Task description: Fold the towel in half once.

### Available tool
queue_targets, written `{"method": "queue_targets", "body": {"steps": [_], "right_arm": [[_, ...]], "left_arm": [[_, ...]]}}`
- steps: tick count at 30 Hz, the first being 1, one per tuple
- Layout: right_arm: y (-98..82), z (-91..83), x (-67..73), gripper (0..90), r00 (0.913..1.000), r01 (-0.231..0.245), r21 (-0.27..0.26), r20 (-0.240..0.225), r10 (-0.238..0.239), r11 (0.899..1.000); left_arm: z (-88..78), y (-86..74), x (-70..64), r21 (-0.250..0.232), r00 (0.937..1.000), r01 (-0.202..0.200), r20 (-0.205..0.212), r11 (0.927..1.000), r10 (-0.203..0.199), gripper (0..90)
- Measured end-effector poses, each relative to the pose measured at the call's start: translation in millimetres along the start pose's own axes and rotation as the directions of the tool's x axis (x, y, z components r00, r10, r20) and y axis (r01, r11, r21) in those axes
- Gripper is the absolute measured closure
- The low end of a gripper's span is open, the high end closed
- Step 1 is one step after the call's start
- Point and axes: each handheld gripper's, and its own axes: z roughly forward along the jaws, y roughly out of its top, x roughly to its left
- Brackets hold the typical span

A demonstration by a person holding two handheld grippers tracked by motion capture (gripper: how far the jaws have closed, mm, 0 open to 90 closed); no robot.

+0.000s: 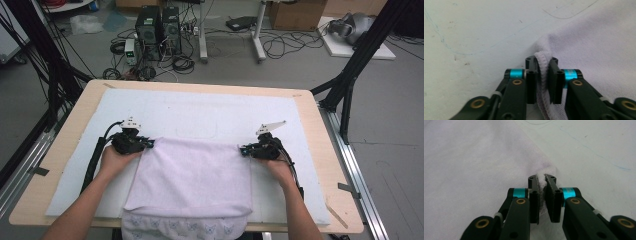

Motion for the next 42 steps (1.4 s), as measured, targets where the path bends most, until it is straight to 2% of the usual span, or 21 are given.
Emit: {"method": "queue_targets", "body": {"steps": [2, 3, 6, 8, 10, 13, 15, 16, 17, 18, 19, 21, 24, 26, 28, 30, 32, 36, 38, 40, 42], "right_arm": [[6.2, -1.6, -1.3, 85.4, 0.9998, 0.005, 0.021, 0.021, -0.005, 1.0], [11.1, -3.5, -2.9, 85.7, 0.9992, 0.01, 0.032, 0.039, -0.011, 0.999], [30.9, -12.6, -9.7, 86.0, 0.9941, 0.026, 0.021, 0.105, -0.028, 0.999], [48.3, -22.4, -16.8, 86.0, 0.9868, 0.039, 0.011, 0.157, -0.04, 0.999], [67.5, -34.3, -23.3, 86.1, 0.9815, 0.048, -0.005, 0.186, -0.046, 0.999], [99.3, -52.0, -30.3, 86.1, 0.9722, 0.063, -0.022, 0.227, -0.057, 0.998], [115.9, -59.7, -34.0, 85.4, 0.9646, 0.08, -0.033, 0.254, -0.069, 0.996], [122.9, -61.2, -36.9, 81.8, 0.9643, 0.073, -0.039, 0.258, -0.06, 0.997], [125.9, -60.5, -39.0, 68.4, 0.9638, 0.074, -0.048, 0.26, -0.059, 0.996], [128.8, -55.6, -42.4, 57.5, 0.954, 0.051, -0.047, 0.298, -0.034, 0.998], [127.4, -52.0, -45.0, 55.6, 0.959, 0.03, -0.046, 0.283, -0.016, 0.998], [120.4, -44.1, -45.6, 51.9, 0.966, 0.009, -0.035, 0.259, 0.0, 0.999], [103.4, -33.9, -37.3, 48.9, 0.9753, 0.026, -0.008, 0.22, -0.023, 1.0], [94.1, -28.3, -30.7, 45.4, 0.9856, -0.007, 0.043, 0.169, -0.001, 0.999], [81.5, -26.7, -16.9, 47.9, 0.9847, 0.037, 0.033, 0.169, -0.043, 0.999], [68.4, -26.6, -5.0, 47.8, 0.991, 0.034, -0.006, 0.13, -0.033, 0.999], [57.7, -27.2, 7.0, 47.6, 0.9908, 0.055, 0.002, 0.124, -0.055, 0.998], [31.8, -33.7, 31.2, 47.9, 0.9952, 0.055, -0.053, 0.084, -0.05, 0.997], [22.2, -37.6, 42.1, 47.9, 0.9941, 0.076, -0.059, 0.083, -0.071, 0.995], [15.3, -41.5, 51.3, 47.7, 0.9954, 0.073, -0.066, 0.067, -0.069, 0.995], [8.3, -45.2, 61.8, 48.6, 0.9948, 0.087, -0.1, 0.062, -0.081, 0.991]], "left_arm": [[-2.7, 3.7, 1.4, -0.03, 0.9998, 0.02, -0.007, 0.9994, -0.021, 85.5], [-3.6, 8.5, 2.0, -0.026, 0.9997, 0.021, -0.014, 0.9994, -0.022, 85.6], [-8.5, 28.4, 0.8, -0.052, 0.9976, -0.014, -0.068, 0.9986, 0.011, 86.0], [-14.7, 49.3, 3.6, -0.087, 0.9955, -0.015, -0.094, 0.9961, 0.006, 86.2], [-21.3, 72.5, 7.5, -0.111, 0.9924, -0.023, -0.123, 0.9935, 0.01, 86.2], [-31.9, 109.0, 12.0, -0.15, 0.9849, -0.051, -0.171, 0.9874, 0.025, 86.2], [-33.3, 123.3, 15.1, -0.156, 0.979, -0.065, -0.201, 0.9855, 0.033, 85.8], [-32.2, 126.9, 16.6, -0.155, 0.9749, -0.072, -0.22, 0.9853, 0.037, 84.1], [-26.9, 129.6, 19.4, -0.136, 0.962, -0.069, -0.271, 0.9884, 0.03, 76.9], [-23.3, 128.1, 22.8, -0.119, 0.9613, -0.044, -0.275, 0.992, 0.009, 63.1], [-19.9, 124.7, 25.9, -0.101, 0.9657, -0.023, -0.26, 0.9946, -0.004, 59.7], [-15.8, 113.6, 28.3, -0.074, 0.9677, -0.02, -0.252, 0.997, 0.001, 57.0], [-14.2, 94.5, 28.9, -0.058, 0.9764, -0.012, -0.216, 0.9982, 0.0, 55.7], [-15.5, 83.1, 25.7, -0.057, 0.9831, -0.015, -0.183, 0.9983, 0.004, 54.8], [-18.4, 73.3, 19.4, -0.053, 0.9864, -0.037, -0.162, 0.9979, 0.028, 54.2], [-23.6, 64.3, 11.3, -0.065, 0.9906, -0.06, -0.127, 0.9961, 0.051, 53.8], [-29.4, 55.4, 1.7, -0.076, 0.9922, -0.082, -0.099, 0.9937, 0.075, 53.3], [-42.2, 35.7, -16.8, -0.094, 0.9921, -0.115, -0.062, 0.9889, 0.109, 52.2], [-49.1, 25.5, -25.1, -0.098, 0.9917, -0.125, -0.041, 0.9873, 0.122, 51.7], [-54.4, 14.5, -33.4, -0.1, 0.9906, -0.136, -0.026, 0.9856, 0.134, 51.6], [-58.5, 3.9, -41.1, -0.093, 0.9895, -0.145, -0.013, 0.9851, 0.144, 50.1]]}}
